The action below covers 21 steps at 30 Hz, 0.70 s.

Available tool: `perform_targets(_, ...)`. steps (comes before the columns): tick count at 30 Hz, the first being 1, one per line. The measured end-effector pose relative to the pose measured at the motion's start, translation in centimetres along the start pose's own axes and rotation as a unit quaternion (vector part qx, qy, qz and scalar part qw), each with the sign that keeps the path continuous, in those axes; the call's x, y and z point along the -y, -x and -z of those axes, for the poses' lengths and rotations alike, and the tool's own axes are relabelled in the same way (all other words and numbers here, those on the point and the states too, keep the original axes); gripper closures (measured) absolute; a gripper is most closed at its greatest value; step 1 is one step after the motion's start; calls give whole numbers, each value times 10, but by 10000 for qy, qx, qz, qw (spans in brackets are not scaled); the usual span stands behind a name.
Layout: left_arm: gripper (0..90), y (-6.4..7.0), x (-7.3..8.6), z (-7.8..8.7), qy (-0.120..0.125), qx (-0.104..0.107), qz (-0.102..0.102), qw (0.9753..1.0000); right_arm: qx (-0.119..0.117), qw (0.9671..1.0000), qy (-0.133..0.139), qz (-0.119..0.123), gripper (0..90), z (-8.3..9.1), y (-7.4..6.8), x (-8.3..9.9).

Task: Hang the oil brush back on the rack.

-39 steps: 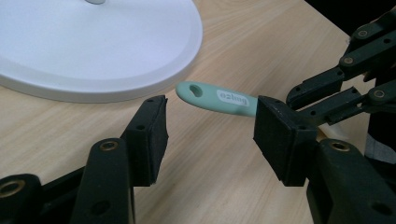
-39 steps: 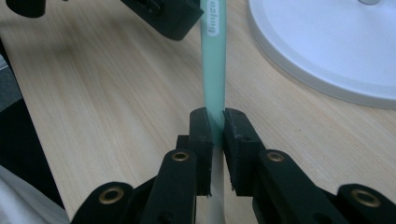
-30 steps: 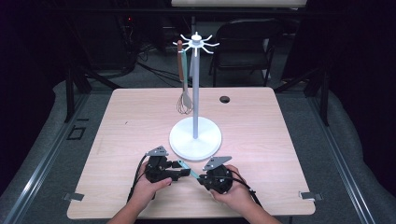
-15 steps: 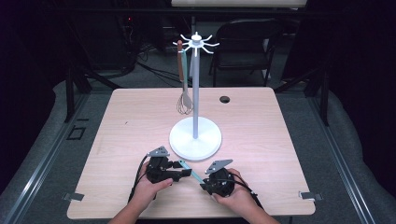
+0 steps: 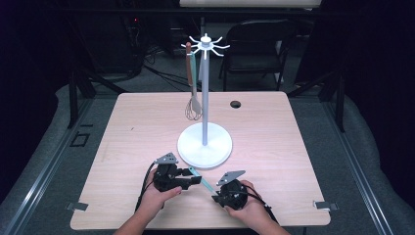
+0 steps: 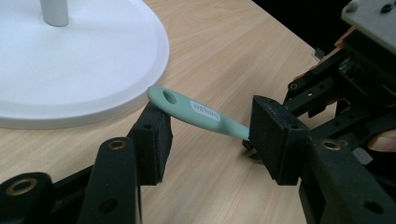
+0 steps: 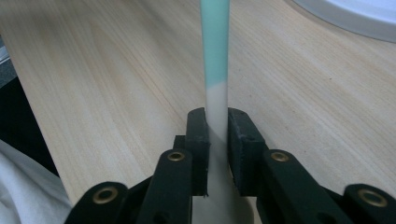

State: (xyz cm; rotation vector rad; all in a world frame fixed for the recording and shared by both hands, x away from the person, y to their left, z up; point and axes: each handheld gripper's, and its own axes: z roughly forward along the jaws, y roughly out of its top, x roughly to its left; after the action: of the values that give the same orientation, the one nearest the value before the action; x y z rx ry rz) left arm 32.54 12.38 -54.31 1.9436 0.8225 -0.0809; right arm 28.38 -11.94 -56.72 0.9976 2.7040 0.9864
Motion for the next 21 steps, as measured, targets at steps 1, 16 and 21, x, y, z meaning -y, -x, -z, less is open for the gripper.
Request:
perform_targets(1,491,1,-1,0,16,-7,-17,10000,4,10000,-21,13,815,0,0,0)
perform_targets(16,565,9,-4,2,114,-57,-154,9998,-26,9983,478,-323,823,-3,-3,-18)
perform_targets(21,628,11,-6,5,161,-43,-184,9997,5,9969,691,-385,823,-2,-5,-30)
